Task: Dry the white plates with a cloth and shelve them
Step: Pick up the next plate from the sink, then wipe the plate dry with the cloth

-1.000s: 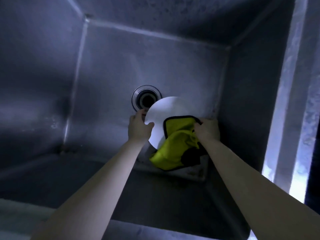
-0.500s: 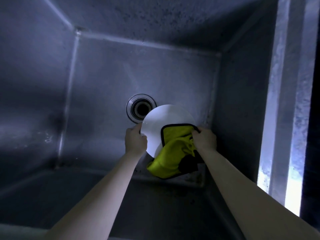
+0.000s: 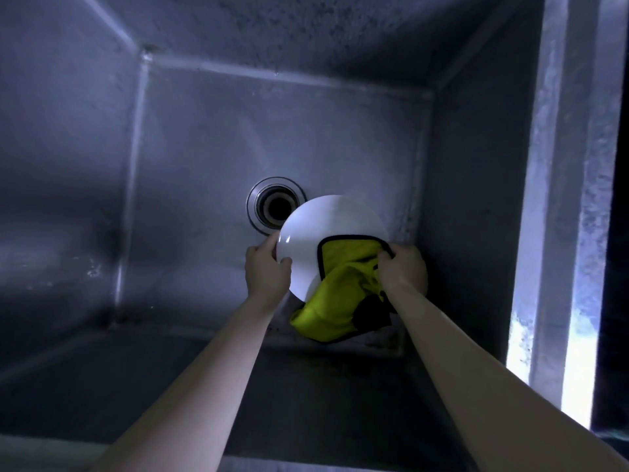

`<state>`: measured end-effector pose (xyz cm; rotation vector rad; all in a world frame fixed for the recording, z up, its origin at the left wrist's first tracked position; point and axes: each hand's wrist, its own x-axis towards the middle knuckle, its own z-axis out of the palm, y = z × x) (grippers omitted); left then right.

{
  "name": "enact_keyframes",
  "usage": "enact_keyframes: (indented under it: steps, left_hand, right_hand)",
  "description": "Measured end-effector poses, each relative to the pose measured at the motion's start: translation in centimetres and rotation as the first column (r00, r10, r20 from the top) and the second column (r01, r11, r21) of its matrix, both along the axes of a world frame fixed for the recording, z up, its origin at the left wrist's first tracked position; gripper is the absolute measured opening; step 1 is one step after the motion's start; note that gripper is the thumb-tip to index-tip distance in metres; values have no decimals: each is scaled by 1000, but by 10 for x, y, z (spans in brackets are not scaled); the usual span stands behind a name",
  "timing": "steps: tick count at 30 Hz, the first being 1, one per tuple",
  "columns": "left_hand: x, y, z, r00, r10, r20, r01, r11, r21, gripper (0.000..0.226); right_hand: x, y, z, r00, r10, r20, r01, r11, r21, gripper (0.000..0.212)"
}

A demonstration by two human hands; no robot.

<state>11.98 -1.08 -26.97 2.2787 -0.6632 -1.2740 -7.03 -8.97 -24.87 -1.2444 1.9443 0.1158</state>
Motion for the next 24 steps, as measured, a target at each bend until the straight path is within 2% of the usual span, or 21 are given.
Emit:
enact_keyframes:
  steps: [8, 12, 16, 20, 22, 24]
  left_hand:
    - [14, 7, 21, 986, 97, -135, -111, 988, -103, 53]
    - [30, 7, 50, 965, 176, -194, -204, 970, -131, 42]
    - [44, 2, 91, 938, 179, -297, -241, 952, -187, 46]
    - [48, 0, 147, 892, 131, -432, -283, 908, -310, 42]
    - [45, -1, 174, 856, 106, -506, -335, 859, -388, 38]
    - [36, -3, 198, 808, 84, -584, -401, 804, -439, 41]
  right_hand:
    - [3, -3, 21, 997, 14, 71, -9, 997, -76, 22]
    - [6, -7, 53, 989, 16, 150, 10, 984, -176, 35]
    - [10, -15, 102, 970, -13, 243, 72, 969, -238, 28]
    - [7, -26, 160, 905, -116, 409, 207, 961, -185, 19]
    - [4, -30, 191, 840, -195, 506, 293, 949, -119, 11]
    - [1, -33, 219, 755, -275, 596, 366, 930, -34, 13]
